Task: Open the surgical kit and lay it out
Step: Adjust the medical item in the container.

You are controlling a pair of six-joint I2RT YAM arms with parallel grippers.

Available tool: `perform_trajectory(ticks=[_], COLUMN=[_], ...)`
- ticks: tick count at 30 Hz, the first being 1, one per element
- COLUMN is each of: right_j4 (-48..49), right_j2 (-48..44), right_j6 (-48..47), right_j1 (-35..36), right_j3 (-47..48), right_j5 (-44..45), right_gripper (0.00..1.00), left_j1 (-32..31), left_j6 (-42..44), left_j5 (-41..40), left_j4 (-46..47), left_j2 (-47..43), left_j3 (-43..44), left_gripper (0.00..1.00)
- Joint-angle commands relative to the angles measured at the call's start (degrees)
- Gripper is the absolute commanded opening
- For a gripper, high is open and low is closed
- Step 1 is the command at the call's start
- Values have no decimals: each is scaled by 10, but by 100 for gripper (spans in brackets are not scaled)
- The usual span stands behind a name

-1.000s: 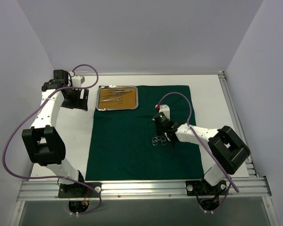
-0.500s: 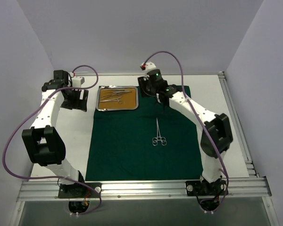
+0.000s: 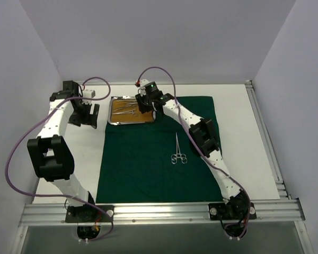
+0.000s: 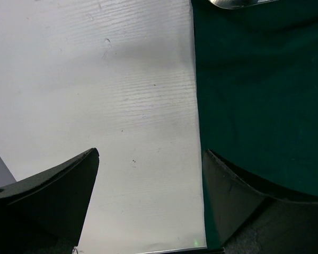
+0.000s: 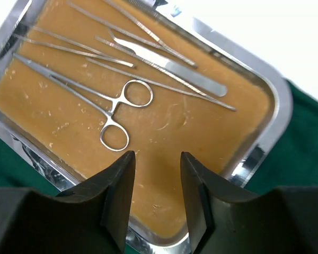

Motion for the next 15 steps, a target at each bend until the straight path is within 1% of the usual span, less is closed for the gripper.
perform_trajectory(ticks=[1,5,6,15], right_j4=[24,44,46,42], right_j2=[-6,14,22,65], right_j6=[-22,-22,-22,-22], right_j1=[21,33,35,37], right_j3=[28,28,29,48], right_j5=[-36,-22,-20,14], right_gripper=[35,22,20,20], left_j1=[5,9,10,15], left_j6=[5,6,6,7], left_j5=[-7,-7,-7,-5], left_j4=[3,5,6,5], left_j2=[4,8,9,12], left_j3=[22,20,20,19], left_gripper=[89,89,89,89])
